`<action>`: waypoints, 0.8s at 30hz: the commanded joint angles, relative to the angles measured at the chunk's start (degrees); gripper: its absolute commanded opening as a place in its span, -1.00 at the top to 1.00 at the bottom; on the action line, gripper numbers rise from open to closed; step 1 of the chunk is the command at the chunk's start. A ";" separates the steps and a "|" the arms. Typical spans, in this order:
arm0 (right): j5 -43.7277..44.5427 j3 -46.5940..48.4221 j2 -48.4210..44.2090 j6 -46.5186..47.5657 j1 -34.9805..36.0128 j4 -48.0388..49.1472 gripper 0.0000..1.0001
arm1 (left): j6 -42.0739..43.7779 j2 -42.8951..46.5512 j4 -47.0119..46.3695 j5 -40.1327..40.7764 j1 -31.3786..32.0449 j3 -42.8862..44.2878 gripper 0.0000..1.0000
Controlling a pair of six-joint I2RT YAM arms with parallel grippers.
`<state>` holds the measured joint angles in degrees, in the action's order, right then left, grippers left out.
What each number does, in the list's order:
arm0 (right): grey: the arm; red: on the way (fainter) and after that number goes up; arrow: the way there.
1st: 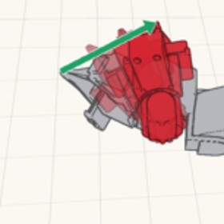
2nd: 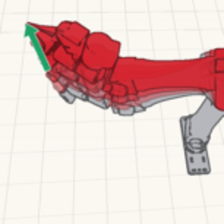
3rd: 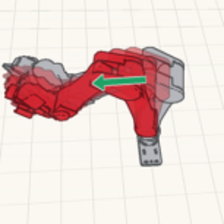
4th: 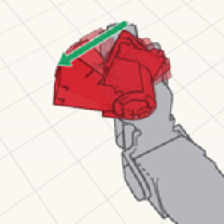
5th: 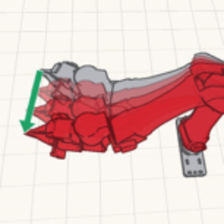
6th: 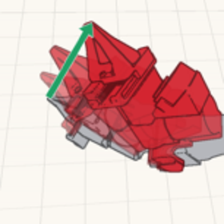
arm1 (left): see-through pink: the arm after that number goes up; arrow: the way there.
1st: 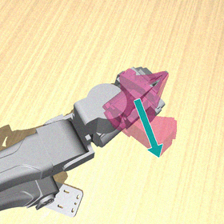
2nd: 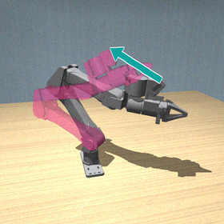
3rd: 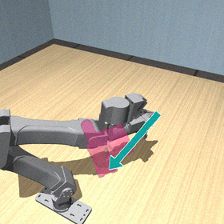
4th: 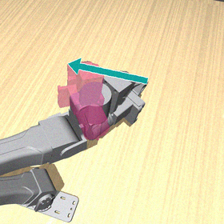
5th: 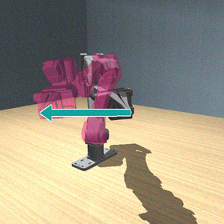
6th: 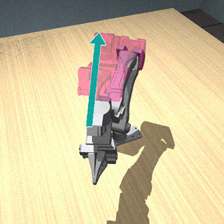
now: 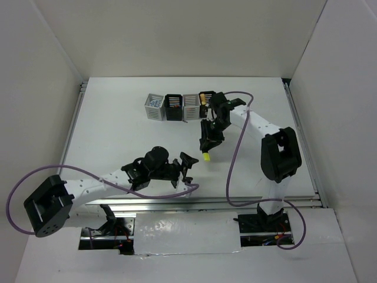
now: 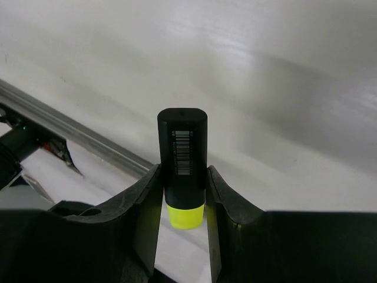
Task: Sort the stationery into containers
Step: Pick up the pen from the center of the board, then place the pen in the storage box.
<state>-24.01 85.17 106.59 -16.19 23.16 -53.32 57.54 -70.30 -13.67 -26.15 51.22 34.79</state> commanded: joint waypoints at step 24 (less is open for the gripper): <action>-4.11 -2.28 -3.31 -8.16 8.04 -1.44 1.00 | 25.42 -13.28 -4.35 1.02 -0.77 6.79 0.01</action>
<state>-26.28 83.15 105.97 -23.51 31.14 -53.65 78.85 -83.22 -17.10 -24.01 50.76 39.57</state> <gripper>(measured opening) 0.381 0.503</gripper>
